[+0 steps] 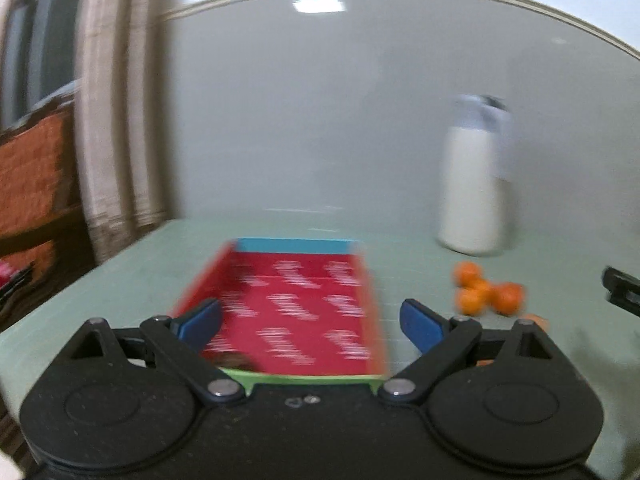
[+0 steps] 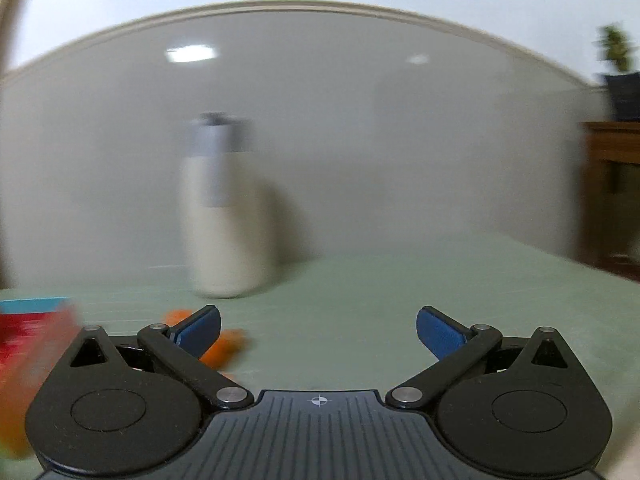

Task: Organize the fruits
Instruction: 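Grasp the cut carrot slice with the left tool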

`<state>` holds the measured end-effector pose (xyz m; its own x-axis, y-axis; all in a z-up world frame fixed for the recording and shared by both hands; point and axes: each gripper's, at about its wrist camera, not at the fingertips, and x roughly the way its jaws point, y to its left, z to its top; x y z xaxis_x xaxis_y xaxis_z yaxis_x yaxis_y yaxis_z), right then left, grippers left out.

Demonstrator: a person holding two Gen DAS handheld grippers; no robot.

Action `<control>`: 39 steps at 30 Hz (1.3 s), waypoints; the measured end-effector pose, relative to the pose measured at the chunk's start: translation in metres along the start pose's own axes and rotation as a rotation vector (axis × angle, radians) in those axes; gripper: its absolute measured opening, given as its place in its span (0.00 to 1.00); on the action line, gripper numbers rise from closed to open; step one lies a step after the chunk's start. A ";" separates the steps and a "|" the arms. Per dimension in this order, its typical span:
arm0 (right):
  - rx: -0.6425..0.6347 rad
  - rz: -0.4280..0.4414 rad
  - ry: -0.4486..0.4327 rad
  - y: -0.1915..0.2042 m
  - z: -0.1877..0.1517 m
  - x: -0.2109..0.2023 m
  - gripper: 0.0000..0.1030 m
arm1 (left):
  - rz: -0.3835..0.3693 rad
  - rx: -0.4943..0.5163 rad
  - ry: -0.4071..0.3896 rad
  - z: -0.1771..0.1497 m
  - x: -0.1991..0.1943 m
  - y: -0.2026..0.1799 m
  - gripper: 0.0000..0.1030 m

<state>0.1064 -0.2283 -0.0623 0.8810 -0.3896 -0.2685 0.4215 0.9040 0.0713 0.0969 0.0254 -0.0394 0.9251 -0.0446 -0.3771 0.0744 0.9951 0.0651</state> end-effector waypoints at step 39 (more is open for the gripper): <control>0.188 -0.249 -0.012 -0.111 0.023 -0.007 1.00 | -0.287 0.094 0.194 -0.010 0.095 -0.170 0.20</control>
<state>0.0582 -0.3300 -0.0467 0.7480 -0.5977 -0.2886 0.6557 0.7328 0.1817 0.1687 -0.1467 -0.0954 0.7742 -0.2942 -0.5604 0.3630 0.9317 0.0123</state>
